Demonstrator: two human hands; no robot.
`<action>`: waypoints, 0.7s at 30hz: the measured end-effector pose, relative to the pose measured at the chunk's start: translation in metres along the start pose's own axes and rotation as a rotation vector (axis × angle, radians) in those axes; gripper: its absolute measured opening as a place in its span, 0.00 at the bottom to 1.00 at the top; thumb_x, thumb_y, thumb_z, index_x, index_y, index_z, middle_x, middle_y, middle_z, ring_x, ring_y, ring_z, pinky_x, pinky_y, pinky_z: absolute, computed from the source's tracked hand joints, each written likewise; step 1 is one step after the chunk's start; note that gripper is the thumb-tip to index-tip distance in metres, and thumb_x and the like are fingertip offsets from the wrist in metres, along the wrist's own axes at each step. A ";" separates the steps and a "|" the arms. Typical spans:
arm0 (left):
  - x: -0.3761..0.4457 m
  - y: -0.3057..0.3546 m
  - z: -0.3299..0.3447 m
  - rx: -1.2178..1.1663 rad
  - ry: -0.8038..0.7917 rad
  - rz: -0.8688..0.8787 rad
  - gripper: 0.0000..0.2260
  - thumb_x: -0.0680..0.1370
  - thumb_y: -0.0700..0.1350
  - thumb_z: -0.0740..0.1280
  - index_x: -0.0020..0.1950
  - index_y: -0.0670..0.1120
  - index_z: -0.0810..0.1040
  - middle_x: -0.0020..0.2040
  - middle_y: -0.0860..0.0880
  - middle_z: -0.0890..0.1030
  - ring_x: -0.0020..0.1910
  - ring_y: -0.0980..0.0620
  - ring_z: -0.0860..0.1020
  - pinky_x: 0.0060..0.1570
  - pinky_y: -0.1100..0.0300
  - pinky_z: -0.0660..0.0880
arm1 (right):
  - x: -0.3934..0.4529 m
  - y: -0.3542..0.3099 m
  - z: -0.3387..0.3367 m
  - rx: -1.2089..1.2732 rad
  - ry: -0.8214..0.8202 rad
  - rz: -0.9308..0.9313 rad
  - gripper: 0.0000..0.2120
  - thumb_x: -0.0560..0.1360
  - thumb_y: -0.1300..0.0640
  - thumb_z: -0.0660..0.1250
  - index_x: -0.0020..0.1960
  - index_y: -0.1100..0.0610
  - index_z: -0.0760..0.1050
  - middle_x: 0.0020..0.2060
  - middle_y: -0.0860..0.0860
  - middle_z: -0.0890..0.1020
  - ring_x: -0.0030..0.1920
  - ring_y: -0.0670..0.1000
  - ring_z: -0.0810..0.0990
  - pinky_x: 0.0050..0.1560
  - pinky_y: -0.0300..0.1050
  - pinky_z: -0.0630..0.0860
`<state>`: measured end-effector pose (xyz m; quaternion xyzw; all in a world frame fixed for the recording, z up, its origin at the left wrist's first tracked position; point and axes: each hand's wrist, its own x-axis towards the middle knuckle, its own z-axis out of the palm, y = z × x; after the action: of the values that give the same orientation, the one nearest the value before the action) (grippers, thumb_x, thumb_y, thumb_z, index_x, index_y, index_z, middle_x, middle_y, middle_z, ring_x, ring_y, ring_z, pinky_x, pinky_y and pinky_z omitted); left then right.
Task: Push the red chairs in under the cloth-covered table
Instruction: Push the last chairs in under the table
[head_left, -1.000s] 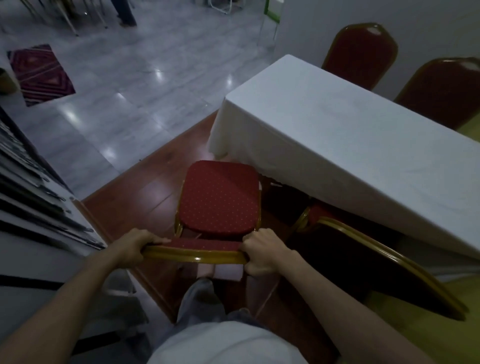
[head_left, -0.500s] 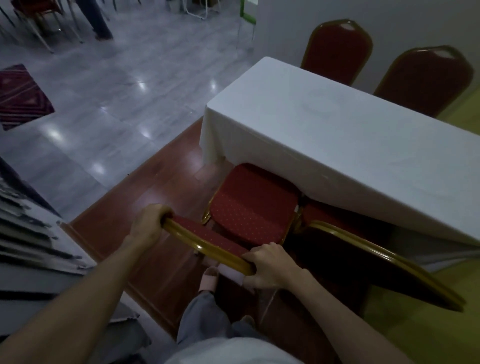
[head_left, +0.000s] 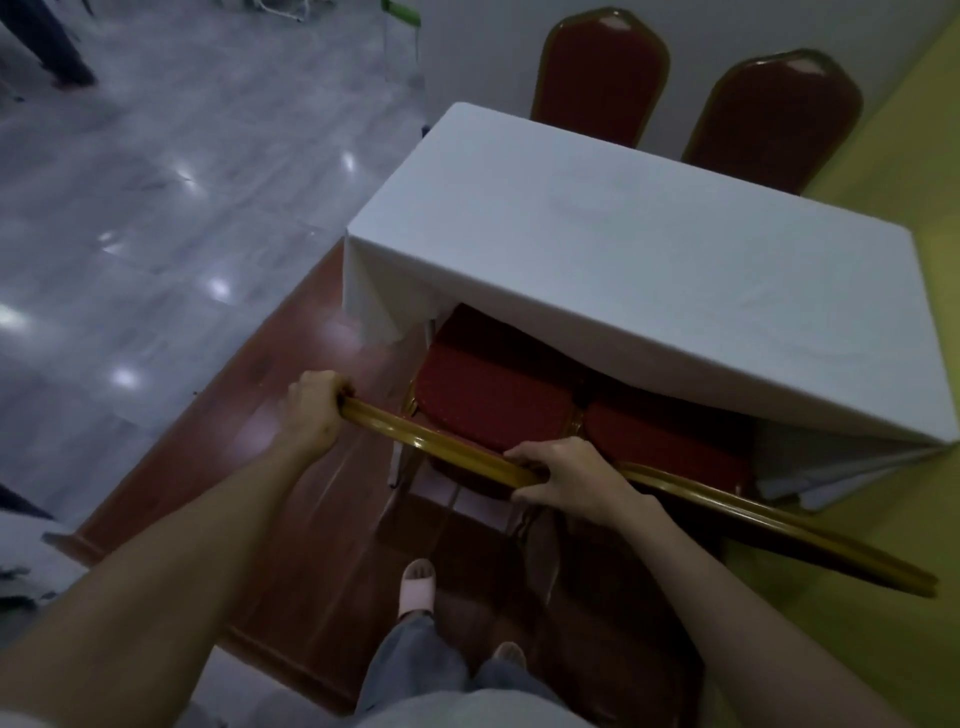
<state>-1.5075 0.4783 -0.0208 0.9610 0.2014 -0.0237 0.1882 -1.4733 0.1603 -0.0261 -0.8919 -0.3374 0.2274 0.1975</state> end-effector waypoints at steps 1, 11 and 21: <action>0.011 0.000 0.000 0.007 -0.003 -0.002 0.17 0.73 0.33 0.57 0.50 0.47 0.83 0.50 0.43 0.83 0.49 0.38 0.79 0.48 0.48 0.79 | 0.005 0.002 -0.003 0.016 0.017 0.020 0.25 0.71 0.44 0.72 0.65 0.49 0.75 0.56 0.48 0.83 0.55 0.47 0.80 0.54 0.43 0.77; 0.085 0.018 -0.007 0.083 -0.056 0.093 0.15 0.75 0.35 0.58 0.51 0.45 0.83 0.51 0.37 0.82 0.51 0.34 0.78 0.47 0.48 0.75 | 0.043 0.009 -0.017 -0.008 0.173 0.211 0.24 0.74 0.45 0.69 0.68 0.49 0.73 0.57 0.52 0.83 0.57 0.54 0.80 0.57 0.53 0.76; 0.104 0.015 -0.005 0.160 -0.093 0.173 0.15 0.76 0.35 0.59 0.54 0.46 0.82 0.55 0.35 0.78 0.54 0.32 0.76 0.51 0.44 0.76 | 0.047 0.005 -0.010 -0.008 0.254 0.327 0.21 0.76 0.50 0.67 0.68 0.49 0.72 0.60 0.51 0.81 0.60 0.55 0.78 0.58 0.53 0.73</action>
<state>-1.4064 0.5067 -0.0230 0.9846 0.1063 -0.0677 0.1215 -1.4342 0.1877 -0.0331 -0.9571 -0.1614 0.1408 0.1951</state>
